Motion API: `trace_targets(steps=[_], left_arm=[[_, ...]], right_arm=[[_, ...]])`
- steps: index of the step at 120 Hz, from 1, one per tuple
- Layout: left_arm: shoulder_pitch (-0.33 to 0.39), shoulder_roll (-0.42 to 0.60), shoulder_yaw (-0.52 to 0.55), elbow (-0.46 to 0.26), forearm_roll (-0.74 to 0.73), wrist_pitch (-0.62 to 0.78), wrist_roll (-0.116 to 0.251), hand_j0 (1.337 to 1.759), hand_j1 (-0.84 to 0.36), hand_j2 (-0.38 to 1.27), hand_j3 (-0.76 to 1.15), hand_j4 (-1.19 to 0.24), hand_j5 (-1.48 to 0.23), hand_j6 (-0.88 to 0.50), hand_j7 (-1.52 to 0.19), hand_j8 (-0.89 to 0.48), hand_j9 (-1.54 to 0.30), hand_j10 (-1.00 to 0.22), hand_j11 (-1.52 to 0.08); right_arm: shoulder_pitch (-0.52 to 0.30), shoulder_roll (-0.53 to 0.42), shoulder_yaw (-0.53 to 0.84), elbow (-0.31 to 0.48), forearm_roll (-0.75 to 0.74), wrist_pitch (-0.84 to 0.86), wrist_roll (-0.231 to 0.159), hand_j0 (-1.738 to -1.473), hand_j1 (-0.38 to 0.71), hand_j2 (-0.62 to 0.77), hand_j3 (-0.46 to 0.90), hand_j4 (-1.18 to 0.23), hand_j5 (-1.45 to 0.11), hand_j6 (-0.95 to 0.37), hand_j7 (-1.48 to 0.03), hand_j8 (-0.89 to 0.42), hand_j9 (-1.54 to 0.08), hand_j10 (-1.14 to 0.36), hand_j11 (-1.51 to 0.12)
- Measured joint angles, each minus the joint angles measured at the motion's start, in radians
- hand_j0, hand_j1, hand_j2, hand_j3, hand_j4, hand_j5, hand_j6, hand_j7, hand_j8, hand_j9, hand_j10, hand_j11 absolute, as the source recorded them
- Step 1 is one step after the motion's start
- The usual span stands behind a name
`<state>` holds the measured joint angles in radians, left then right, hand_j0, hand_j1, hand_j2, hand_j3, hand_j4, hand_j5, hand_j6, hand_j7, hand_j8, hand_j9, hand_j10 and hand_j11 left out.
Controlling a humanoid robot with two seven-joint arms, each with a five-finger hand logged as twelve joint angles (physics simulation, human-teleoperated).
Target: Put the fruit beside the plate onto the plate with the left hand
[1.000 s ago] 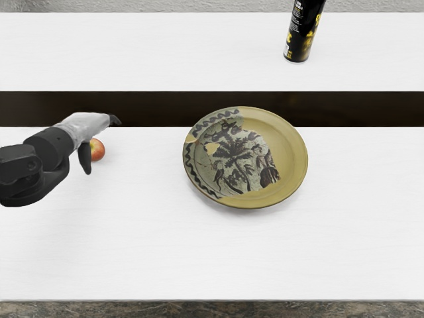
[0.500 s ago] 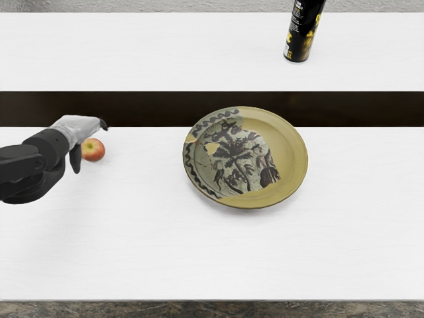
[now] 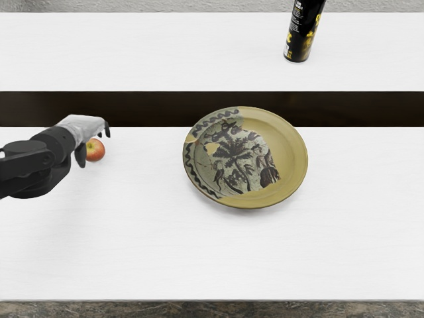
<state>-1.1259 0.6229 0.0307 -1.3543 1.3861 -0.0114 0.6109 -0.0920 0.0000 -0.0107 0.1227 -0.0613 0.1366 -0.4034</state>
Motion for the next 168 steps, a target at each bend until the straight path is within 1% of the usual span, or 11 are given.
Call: trace_targets(steps=[59,68,94,110,116,125,134,144,151,163,168], left_arm=[[0.009,-0.003,0.009,0.024,0.007,0.005,0.000,1.658,-0.18,0.09,0.00,-0.45,-0.58,-0.45,-0.58,-0.45,-0.58,-0.45,-0.58],[0.009,-0.028,0.009,0.025,0.008,0.006,0.000,1.658,-0.19,0.10,0.00,-0.45,-0.59,-0.45,-0.59,-0.45,-0.59,-0.45,-0.59],[0.016,-0.028,0.009,0.026,0.008,0.008,0.000,1.658,-0.23,0.10,0.00,-0.49,-0.62,-0.49,-0.62,-0.46,-0.63,-0.49,-0.63],[0.024,-0.023,0.009,0.026,0.008,0.008,0.000,1.658,-0.25,0.11,0.00,-0.51,-0.65,-0.50,-0.65,-0.50,-0.66,-0.51,-0.66],[0.025,-0.021,0.009,0.026,0.007,0.008,0.000,1.657,-0.26,0.11,0.00,-0.53,-0.68,-0.49,-0.68,-0.50,-0.68,-0.53,-0.68],[0.025,-0.020,0.009,0.025,0.006,0.008,0.000,1.656,-0.29,0.18,0.00,-0.57,-0.75,-0.45,-0.75,-0.46,-0.75,-0.57,-0.75],[0.025,-0.020,0.010,0.025,0.005,0.006,0.000,1.655,-0.31,0.21,0.00,-0.55,-0.81,-0.42,-0.81,-0.43,-0.81,-0.61,-0.81],[0.025,-0.019,0.010,0.024,0.006,0.006,0.001,1.653,-0.32,0.20,0.00,-0.52,-0.88,-0.38,-0.87,-0.40,-0.88,-0.65,-0.87],[0.025,-0.019,0.010,0.024,0.006,0.005,0.001,1.652,-0.33,0.24,0.00,-0.51,-0.92,-0.36,-0.91,-0.38,-0.92,-0.68,-0.91],[0.021,-0.018,0.010,0.022,0.003,0.003,0.001,1.651,-0.35,0.40,0.00,-0.49,-0.98,-0.32,-0.97,-0.37,-0.97,-0.72,-0.97],[0.017,-0.018,0.010,0.021,0.000,0.001,0.001,1.651,-0.35,0.39,0.00,-0.48,-1.01,-0.32,-0.98,-0.36,-0.99,-0.72,-0.98]], right_arm=[[0.000,0.000,0.000,0.000,0.000,0.000,0.000,-1.658,-0.35,0.00,0.00,0.00,0.00,0.00,0.00,0.00,0.00,0.00,0.00],[0.000,0.000,0.000,0.000,0.000,0.000,0.000,-1.658,-0.35,0.00,0.00,0.00,0.00,0.00,0.00,0.00,0.00,0.00,0.00],[0.000,0.000,0.000,0.000,0.000,0.000,0.000,-1.658,-0.35,0.00,0.00,0.00,0.00,0.00,0.00,0.00,0.00,0.00,0.00],[0.000,0.000,0.000,0.000,0.000,0.000,0.000,-1.658,-0.35,0.00,0.00,0.00,0.00,0.00,0.00,0.00,0.00,0.00,0.00],[0.000,0.000,0.000,0.000,0.000,0.000,0.000,-1.658,-0.35,0.00,0.00,0.00,0.00,0.00,0.00,0.00,0.00,0.00,0.00],[0.000,0.000,0.000,0.000,0.000,0.000,0.000,-1.658,-0.35,0.00,0.00,0.00,0.00,0.00,0.00,0.00,0.00,0.00,0.00],[0.000,0.000,0.000,0.000,0.000,0.000,0.000,-1.658,-0.35,0.00,0.00,0.00,0.00,0.00,0.00,0.00,0.00,0.00,0.00],[0.000,0.000,0.000,0.000,0.000,0.000,0.000,-1.658,-0.35,0.00,0.00,0.00,0.00,0.00,0.00,0.00,0.00,0.00,0.00],[0.000,0.000,0.000,0.000,0.000,0.000,0.000,-1.658,-0.35,0.00,0.00,0.00,0.00,0.00,0.00,0.00,0.00,0.00,0.00],[0.000,0.000,0.000,0.000,0.000,0.001,0.000,-1.658,-0.35,0.00,0.00,0.00,0.00,0.00,0.00,0.00,0.00,0.00,0.00],[0.000,0.000,0.000,0.000,0.000,0.000,0.000,-1.658,-0.35,0.00,0.00,0.00,0.00,0.00,0.00,0.00,0.00,0.00,0.00]])
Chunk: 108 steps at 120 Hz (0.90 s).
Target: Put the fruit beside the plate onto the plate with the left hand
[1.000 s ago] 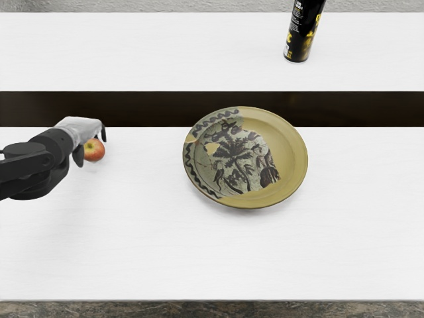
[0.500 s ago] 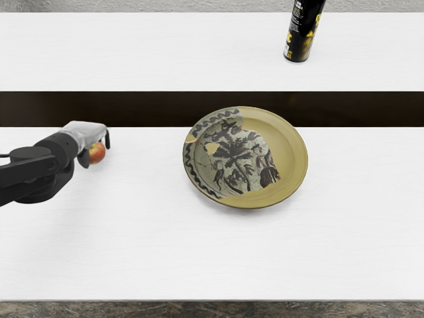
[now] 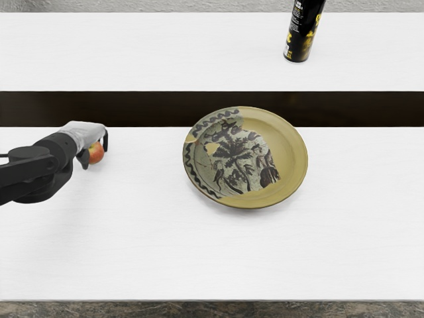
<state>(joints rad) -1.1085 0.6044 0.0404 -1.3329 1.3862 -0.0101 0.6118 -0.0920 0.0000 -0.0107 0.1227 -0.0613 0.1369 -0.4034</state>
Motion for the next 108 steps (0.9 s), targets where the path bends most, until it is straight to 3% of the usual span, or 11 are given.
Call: trace_targets(steps=[23,53,64,90,108], left_arm=[[-0.056,-0.002,-0.007,-0.004,-0.018,-0.021,0.000,1.651,-0.37,0.40,0.00,-0.43,-1.08,-0.28,-1.05,-0.32,-1.03,-0.69,-1.02],[-0.293,-0.017,-0.014,-0.054,-0.175,-0.149,0.000,1.651,-0.37,0.41,0.00,-0.42,-1.13,-0.26,-1.07,-0.32,-1.03,-0.69,-1.03],[-0.352,-0.073,-0.015,-0.067,-0.246,-0.197,0.000,1.652,-0.38,0.47,0.00,-0.40,-1.14,-0.24,-1.07,-0.31,-1.03,-0.68,-1.02],[-0.457,-0.188,-0.016,-0.076,-0.380,-0.243,0.000,1.652,-0.37,0.41,0.00,-0.41,-1.14,-0.26,-1.08,-0.32,-1.03,-0.68,-1.02],[-0.481,-0.290,-0.019,-0.074,-0.434,-0.248,0.000,1.652,-0.36,0.40,0.00,-0.43,-1.13,-0.26,-1.08,-0.33,-1.02,-0.69,-1.02]], right_arm=[[0.000,0.000,0.000,0.000,0.000,0.000,0.000,-1.658,-0.35,0.00,0.00,0.00,0.00,0.00,0.00,0.00,0.00,0.00,0.00],[0.000,0.000,0.000,0.000,0.000,0.000,0.000,-1.658,-0.35,0.00,0.00,0.00,0.00,0.00,0.00,0.00,0.00,0.00,0.00],[0.000,0.000,0.000,0.000,0.000,0.000,0.000,-1.658,-0.35,0.00,0.00,0.00,0.00,0.00,0.00,0.00,0.00,0.00,0.00],[0.000,0.000,0.000,0.000,0.000,0.000,0.000,-1.658,-0.35,0.00,0.00,0.00,0.00,0.00,0.00,0.00,0.00,0.00,0.00],[0.000,0.000,0.000,0.000,0.000,0.000,0.000,-1.658,-0.35,0.00,0.00,0.00,0.00,0.00,0.00,0.00,0.00,0.00,0.00]])
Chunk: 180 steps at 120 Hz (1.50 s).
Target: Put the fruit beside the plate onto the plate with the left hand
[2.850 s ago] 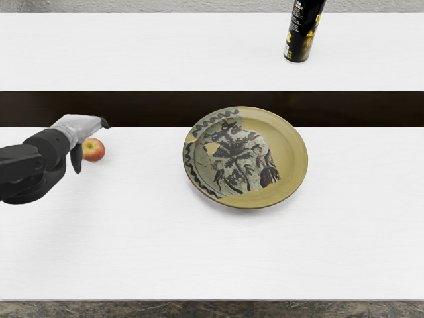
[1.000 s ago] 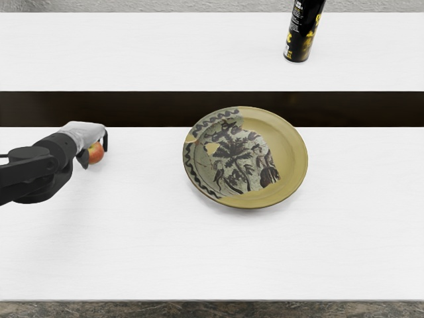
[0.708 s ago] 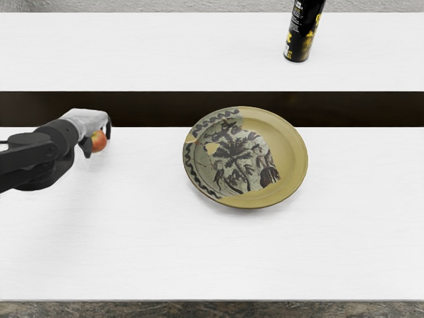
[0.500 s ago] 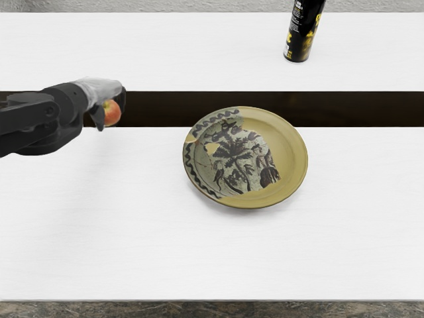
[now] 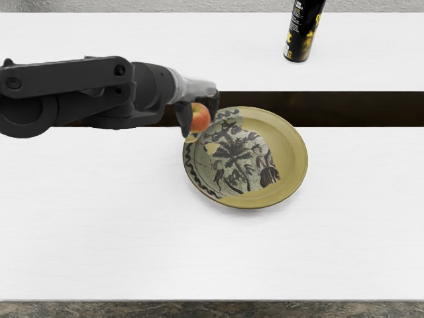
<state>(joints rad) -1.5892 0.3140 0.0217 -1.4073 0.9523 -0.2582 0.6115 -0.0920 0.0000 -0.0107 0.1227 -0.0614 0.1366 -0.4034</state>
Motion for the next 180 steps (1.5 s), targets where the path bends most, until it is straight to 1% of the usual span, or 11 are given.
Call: trace_targets(steps=[25,43,58,82,86,110,120,136,155,167,180], left_arm=[[0.012,-0.085,0.005,0.019,0.000,0.052,0.000,1.652,-0.35,0.36,0.00,-0.45,-1.11,-0.28,-1.07,-0.34,-1.01,-0.70,-1.01],[0.092,-0.152,0.013,0.039,0.049,0.121,0.000,1.652,-0.35,0.37,0.00,-0.46,-1.09,-0.28,-1.05,-0.35,-1.01,-0.71,-1.00],[0.133,-0.162,0.016,0.069,0.097,0.140,0.000,1.652,-0.38,0.44,0.00,-0.45,-1.08,-0.27,-1.04,-0.33,-1.01,-0.70,-1.00],[0.145,-0.184,0.016,0.084,0.137,0.157,0.000,1.651,-0.37,0.37,0.00,-0.46,-1.05,-0.29,-1.02,-0.33,-1.00,-0.69,-0.99],[0.159,-0.189,0.017,0.085,0.140,0.158,0.000,1.651,-0.37,0.43,0.00,-0.47,-1.05,-0.29,-1.02,-0.33,-1.00,-0.70,-0.98],[0.192,-0.213,0.018,0.114,0.187,0.169,0.000,1.651,-0.36,0.39,0.00,-0.49,-1.04,-0.31,-1.00,-0.35,-0.99,-0.71,-0.97],[0.192,-0.213,0.014,0.121,0.199,0.178,0.000,1.653,-0.30,0.33,0.00,-0.53,-0.93,-0.33,-0.89,-0.36,-0.88,-0.72,-0.87],[0.192,-0.210,0.003,0.121,0.201,0.187,-0.001,1.655,-0.06,0.19,0.00,-0.35,-0.56,-0.23,-0.54,-0.25,-0.53,-0.45,-0.53],[0.188,-0.193,-0.008,0.111,0.198,0.189,-0.001,1.657,0.10,0.10,0.00,-0.21,-0.32,-0.16,-0.31,-0.16,-0.31,-0.25,-0.31],[0.190,-0.092,-0.058,0.046,0.166,0.184,-0.001,1.657,0.16,0.07,0.00,-0.16,-0.24,-0.13,-0.23,-0.13,-0.23,-0.19,-0.23],[0.197,0.001,-0.164,-0.047,0.032,0.146,-0.001,1.658,0.21,0.04,0.00,-0.12,-0.17,-0.10,-0.17,-0.10,-0.17,-0.13,-0.16]], right_arm=[[0.000,0.000,0.000,0.000,0.000,0.000,0.000,-1.658,-0.35,0.00,0.00,0.00,0.00,0.00,0.00,0.00,0.00,0.00,0.00],[0.000,0.000,0.000,0.000,0.000,0.000,0.000,-1.658,-0.35,0.00,0.00,0.00,0.00,0.00,0.00,0.00,0.00,0.00,0.00],[0.000,0.000,0.000,0.000,0.000,0.000,0.000,-1.658,-0.35,0.00,0.00,0.00,0.00,0.00,0.00,0.00,0.00,0.00,0.00],[0.000,0.000,0.000,0.000,0.000,0.000,0.000,-1.658,-0.35,0.00,0.00,0.00,0.00,0.00,0.00,0.00,0.00,0.00,0.00],[0.000,0.000,0.000,0.000,0.000,0.000,0.000,-1.658,-0.35,0.00,0.00,0.00,0.00,0.00,0.00,0.00,0.00,0.00,0.00],[0.000,0.000,0.000,0.000,0.000,0.000,0.000,-1.658,-0.35,0.00,0.00,0.00,0.00,0.00,0.00,0.00,0.00,0.00,0.00],[0.000,0.000,0.000,0.000,0.000,0.000,0.000,-1.658,-0.35,0.00,0.00,0.00,0.00,0.00,0.00,0.00,0.00,0.00,0.00],[0.000,0.000,0.000,0.000,0.000,0.000,0.000,-1.658,-0.35,0.00,0.00,0.00,0.00,0.00,0.00,0.00,0.00,0.00,0.00],[0.000,0.000,0.000,0.000,0.000,0.000,0.000,-1.658,-0.35,0.00,0.00,0.00,0.00,0.00,0.00,0.00,0.00,0.00,0.00],[0.000,0.000,0.000,0.000,0.000,0.000,0.000,-1.658,-0.35,0.00,0.00,0.00,0.00,0.00,0.00,0.00,0.00,0.00,0.00],[0.000,0.000,0.000,0.000,0.000,0.000,0.000,-1.658,-0.35,0.00,0.00,0.00,0.00,0.00,0.00,0.00,0.00,0.00,0.00]])
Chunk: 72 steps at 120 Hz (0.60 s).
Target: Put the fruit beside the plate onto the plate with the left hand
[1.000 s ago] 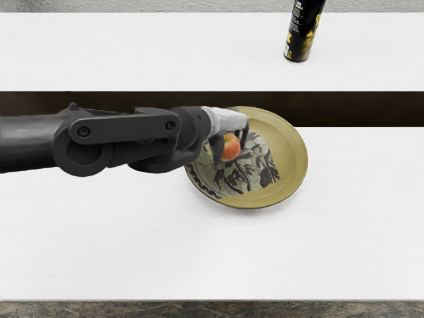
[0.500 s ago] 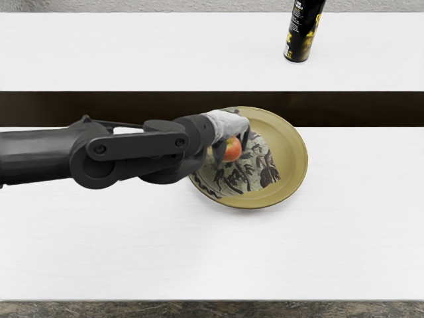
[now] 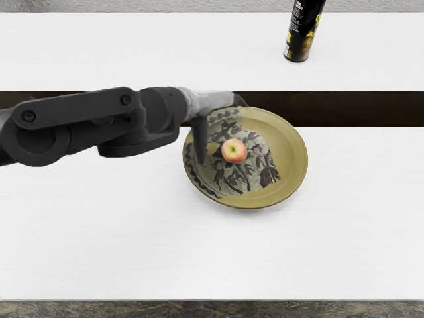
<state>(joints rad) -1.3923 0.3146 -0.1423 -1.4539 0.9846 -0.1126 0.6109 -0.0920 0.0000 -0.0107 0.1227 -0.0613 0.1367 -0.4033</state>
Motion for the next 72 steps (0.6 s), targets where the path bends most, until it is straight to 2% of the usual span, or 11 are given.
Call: trace_targets(steps=[18,29,39,51,72], left_arm=[[0.012,0.177,-0.113,-0.065,-0.312,-0.178,0.000,1.658,0.27,0.02,0.00,-0.07,-0.10,-0.06,-0.10,-0.06,-0.10,-0.08,-0.10],[0.012,0.251,-0.143,-0.104,-0.473,-0.308,0.000,1.658,0.29,0.02,0.00,-0.05,-0.07,-0.05,-0.07,-0.05,-0.07,-0.06,-0.07],[0.048,0.378,-0.158,-0.136,-0.593,-0.407,0.000,1.658,0.30,0.01,0.00,-0.04,-0.06,-0.04,-0.06,-0.04,-0.06,-0.05,-0.06],[0.151,0.476,-0.226,-0.155,-0.676,-0.463,0.000,1.658,0.31,0.01,0.00,-0.04,-0.05,-0.03,-0.05,-0.03,-0.05,-0.04,-0.05],[0.157,0.539,-0.312,-0.170,-0.747,-0.492,0.000,1.658,0.32,0.01,0.00,-0.03,-0.04,-0.03,-0.04,-0.03,-0.04,-0.03,-0.04]], right_arm=[[0.000,0.000,0.000,0.000,0.000,0.000,0.000,-1.658,-0.35,0.00,0.00,0.00,0.00,0.00,0.00,0.00,0.00,0.00,0.00],[0.000,0.000,0.000,0.000,0.000,0.000,0.000,-1.658,-0.35,0.00,0.00,0.00,0.00,0.00,0.00,0.00,0.00,0.00,0.00],[0.000,0.000,0.000,0.000,0.000,0.000,0.000,-1.658,-0.35,0.00,0.00,0.00,0.00,0.00,0.00,0.00,0.00,0.00,0.00],[0.000,0.000,0.000,0.000,0.000,0.000,0.000,-1.658,-0.35,0.00,0.00,0.00,0.00,0.00,0.00,0.00,0.00,0.00,0.00],[0.000,0.000,0.000,0.000,0.000,0.000,0.000,-1.658,-0.35,0.00,0.00,0.00,0.00,0.00,0.00,0.00,0.00,0.00,0.00]])
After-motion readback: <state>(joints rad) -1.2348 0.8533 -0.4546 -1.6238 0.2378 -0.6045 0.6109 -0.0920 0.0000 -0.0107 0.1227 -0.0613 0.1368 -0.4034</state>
